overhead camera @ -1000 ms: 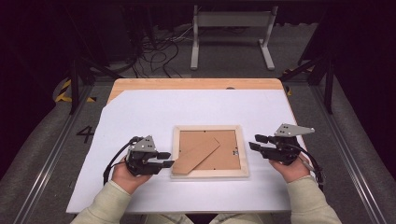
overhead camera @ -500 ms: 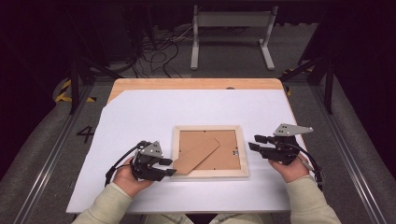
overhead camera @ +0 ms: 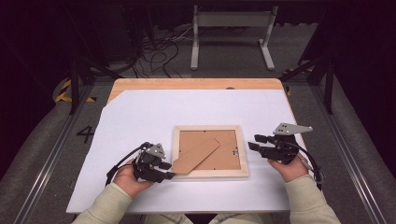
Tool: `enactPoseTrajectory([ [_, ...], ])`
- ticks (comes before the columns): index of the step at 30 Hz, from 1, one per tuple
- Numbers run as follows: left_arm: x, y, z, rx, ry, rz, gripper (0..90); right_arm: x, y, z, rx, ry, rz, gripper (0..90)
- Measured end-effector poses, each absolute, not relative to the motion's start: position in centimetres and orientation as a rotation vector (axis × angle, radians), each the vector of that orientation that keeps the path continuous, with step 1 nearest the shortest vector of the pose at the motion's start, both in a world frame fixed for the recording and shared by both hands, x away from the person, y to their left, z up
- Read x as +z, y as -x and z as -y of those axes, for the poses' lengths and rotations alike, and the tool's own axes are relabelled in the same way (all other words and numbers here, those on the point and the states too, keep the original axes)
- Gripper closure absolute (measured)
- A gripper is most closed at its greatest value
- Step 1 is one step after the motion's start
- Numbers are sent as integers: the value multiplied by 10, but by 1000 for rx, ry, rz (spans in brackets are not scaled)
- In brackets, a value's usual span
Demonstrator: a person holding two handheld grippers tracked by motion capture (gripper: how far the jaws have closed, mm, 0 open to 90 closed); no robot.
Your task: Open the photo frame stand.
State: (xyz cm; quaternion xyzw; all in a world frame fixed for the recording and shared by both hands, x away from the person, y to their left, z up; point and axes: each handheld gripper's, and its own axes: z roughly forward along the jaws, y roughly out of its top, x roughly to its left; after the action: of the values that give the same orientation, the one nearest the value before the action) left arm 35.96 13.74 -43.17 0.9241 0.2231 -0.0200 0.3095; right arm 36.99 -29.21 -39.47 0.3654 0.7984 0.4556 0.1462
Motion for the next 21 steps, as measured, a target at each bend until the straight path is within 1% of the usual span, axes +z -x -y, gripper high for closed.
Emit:
enactPoseTrajectory([
  [4, -432, -359, -136, -55, -2455, -589, 657, -395, -370, 293, 1321, -1054, -2299, 536],
  [5, -433, -359, -136, -56, -2464, -581, 657, -395, -370, 293, 1321, -1054, -2300, 536],
  [8, -432, -356, -134, -44, -2478, -558, 711, -395, -370, 293, 1325, -1056, -2300, 535],
  [9, -431, -355, -134, -33, -2480, -555, 745, -394, -370, 293, 1331, -1059, -2299, 532],
  [11, -428, -355, -134, -17, -2475, -536, 775, -394, -370, 293, 1334, -1059, -2300, 533],
  [14, -424, -353, -135, -5, -2457, -532, 795, -394, -370, 293, 1335, -1061, -2299, 532],
  [21, -413, -354, -138, 0, -2400, -498, 796, -395, -370, 294, 1331, -1068, -2300, 533],
])
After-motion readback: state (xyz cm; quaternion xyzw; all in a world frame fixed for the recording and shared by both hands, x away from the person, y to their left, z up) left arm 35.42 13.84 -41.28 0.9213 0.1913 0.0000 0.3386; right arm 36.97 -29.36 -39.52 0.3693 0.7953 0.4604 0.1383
